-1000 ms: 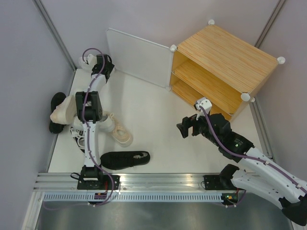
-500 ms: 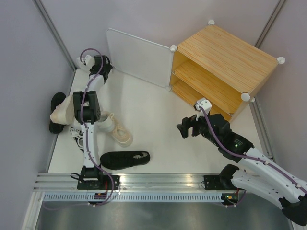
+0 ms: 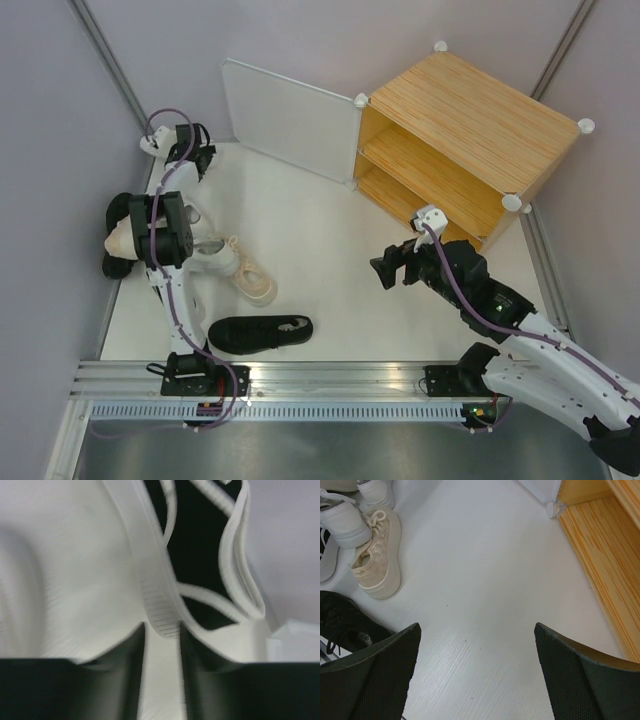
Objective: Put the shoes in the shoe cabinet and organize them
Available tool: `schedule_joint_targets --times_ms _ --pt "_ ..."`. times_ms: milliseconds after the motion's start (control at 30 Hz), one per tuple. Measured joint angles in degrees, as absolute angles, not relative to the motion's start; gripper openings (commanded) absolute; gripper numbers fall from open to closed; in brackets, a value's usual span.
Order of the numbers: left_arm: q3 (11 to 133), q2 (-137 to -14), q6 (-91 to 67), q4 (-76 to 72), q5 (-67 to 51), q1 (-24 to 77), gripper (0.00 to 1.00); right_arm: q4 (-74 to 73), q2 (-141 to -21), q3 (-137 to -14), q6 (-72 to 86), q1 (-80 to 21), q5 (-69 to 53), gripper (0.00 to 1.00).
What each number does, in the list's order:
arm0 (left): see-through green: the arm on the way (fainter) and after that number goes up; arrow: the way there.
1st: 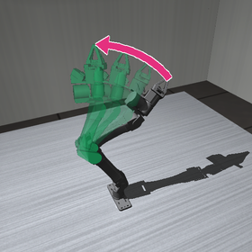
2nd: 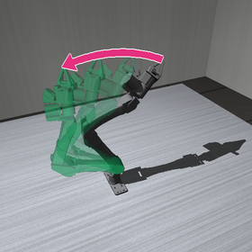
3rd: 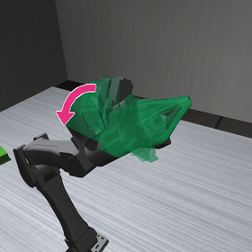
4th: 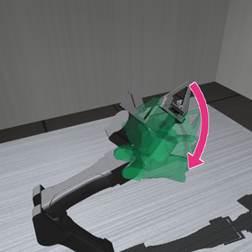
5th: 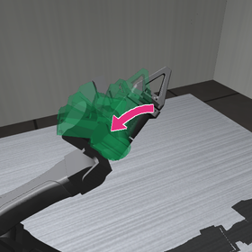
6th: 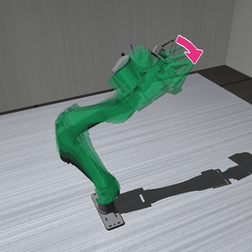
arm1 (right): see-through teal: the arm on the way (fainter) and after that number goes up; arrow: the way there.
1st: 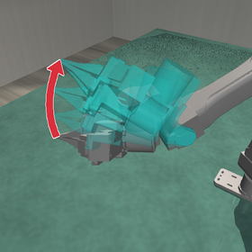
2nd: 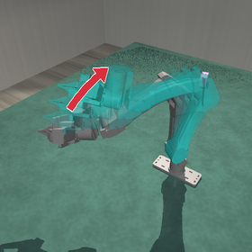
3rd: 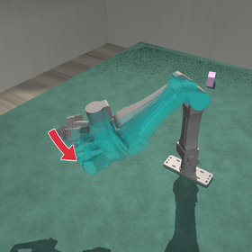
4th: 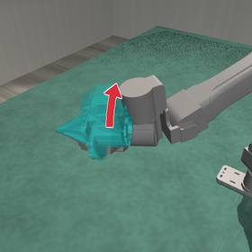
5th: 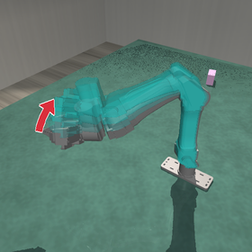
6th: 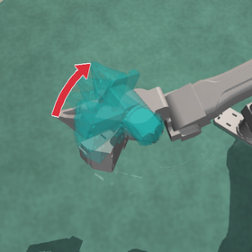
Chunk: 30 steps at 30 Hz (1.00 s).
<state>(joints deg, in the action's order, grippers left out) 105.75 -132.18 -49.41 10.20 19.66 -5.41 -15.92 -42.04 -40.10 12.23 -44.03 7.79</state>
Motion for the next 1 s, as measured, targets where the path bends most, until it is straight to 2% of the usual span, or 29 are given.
schedule_joint_targets --times_ms 267,367,533,600,633,667,800,1000 --pt "91.3 -126.2 -53.2 11.9 18.8 -13.2 0.05 -16.6 -37.6 -40.0 12.4 -44.0 7.5 0.98" --pt "89.3 -123.4 -53.4 12.2 17.3 -13.5 0.22 -16.9 -36.0 -40.0 12.4 -44.0 7.4 0.98" --pt "86.8 -117.9 -53.4 13.6 15.8 -12.6 0.33 -17.4 -34.3 -39.9 12.6 -44.0 7.4 0.98" --pt "86.1 -115.7 -53.4 13.7 15.4 -12.3 0.47 -17.6 -33.8 -39.8 12.7 -44.0 7.3 0.98" --pt "86.1 -114.8 -53.3 13.6 15.3 -12.1 0.50 -17.7 -33.6 -39.8 12.8 -44.0 7.3 0.98" --pt "86.1 -113.9 -53.4 13.5 15.4 -12.0 0.59 -17.7 -33.5 -39.8 12.8 -44.0 7.3 0.98" --pt "87.7 -113.0 -53.2 13.6 15.8 -11.9 0.74 -17.7 -33.3 -39.7 12.9 -44.0 7.3 0.98" --pt "96.0 -117.9 -53.2 14.2 16.1 -11.9 0.76 -17.9 -33.5 -39.6 13.3 -44.0 7.4 0.98"
